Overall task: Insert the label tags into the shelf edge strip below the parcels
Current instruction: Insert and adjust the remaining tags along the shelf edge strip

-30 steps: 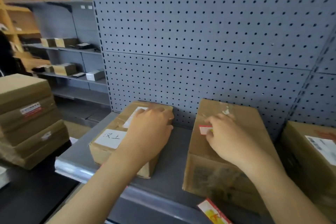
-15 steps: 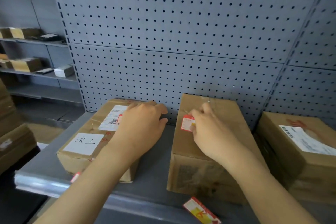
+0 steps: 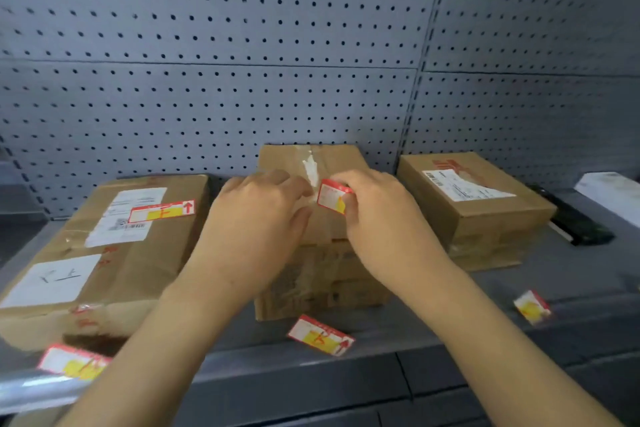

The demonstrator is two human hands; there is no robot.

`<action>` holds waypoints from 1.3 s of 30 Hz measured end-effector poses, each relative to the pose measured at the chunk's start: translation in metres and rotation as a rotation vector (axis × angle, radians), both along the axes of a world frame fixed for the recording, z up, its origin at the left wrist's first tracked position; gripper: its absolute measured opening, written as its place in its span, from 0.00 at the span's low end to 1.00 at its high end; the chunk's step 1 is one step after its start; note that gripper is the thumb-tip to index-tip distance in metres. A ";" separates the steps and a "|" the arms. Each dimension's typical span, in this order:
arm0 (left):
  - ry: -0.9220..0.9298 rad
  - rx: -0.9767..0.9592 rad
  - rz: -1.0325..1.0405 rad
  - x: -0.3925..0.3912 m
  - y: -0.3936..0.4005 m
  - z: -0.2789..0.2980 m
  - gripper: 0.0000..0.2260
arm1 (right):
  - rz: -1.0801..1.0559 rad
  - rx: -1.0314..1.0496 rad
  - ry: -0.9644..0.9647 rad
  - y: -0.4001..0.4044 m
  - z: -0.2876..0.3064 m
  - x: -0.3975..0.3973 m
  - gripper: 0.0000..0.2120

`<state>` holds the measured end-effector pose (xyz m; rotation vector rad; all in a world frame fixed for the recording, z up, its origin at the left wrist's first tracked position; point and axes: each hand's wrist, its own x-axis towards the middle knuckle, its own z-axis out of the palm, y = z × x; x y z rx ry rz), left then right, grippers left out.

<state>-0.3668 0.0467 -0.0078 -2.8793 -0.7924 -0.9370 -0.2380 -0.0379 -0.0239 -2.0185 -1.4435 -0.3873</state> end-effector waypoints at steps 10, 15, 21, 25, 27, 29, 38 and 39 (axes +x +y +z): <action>0.079 0.025 -0.298 0.076 -0.079 -0.005 0.11 | -0.269 -0.084 0.169 -0.117 -0.007 0.054 0.12; 0.189 0.052 -0.414 0.131 -0.139 -0.016 0.12 | -0.360 -0.097 0.247 -0.196 -0.019 0.090 0.12; 0.280 0.061 -0.532 0.192 -0.228 -0.027 0.14 | -0.495 -0.103 0.311 -0.301 -0.030 0.127 0.13; 0.301 0.059 -0.596 0.225 -0.277 -0.036 0.12 | -0.562 -0.086 0.353 -0.355 -0.037 0.145 0.17; 0.315 0.055 -0.631 0.239 -0.297 -0.039 0.12 | -0.607 -0.093 0.356 -0.376 -0.041 0.153 0.19; 0.314 0.050 -0.661 0.255 -0.312 -0.042 0.12 | -0.650 -0.085 0.352 -0.392 -0.044 0.162 0.20; 0.295 0.010 -0.814 0.349 -0.356 -0.052 0.13 | -0.796 -0.131 0.381 -0.441 -0.051 0.230 0.18; 0.299 0.013 -0.829 0.362 -0.359 -0.053 0.13 | -0.807 -0.132 0.381 -0.445 -0.051 0.240 0.18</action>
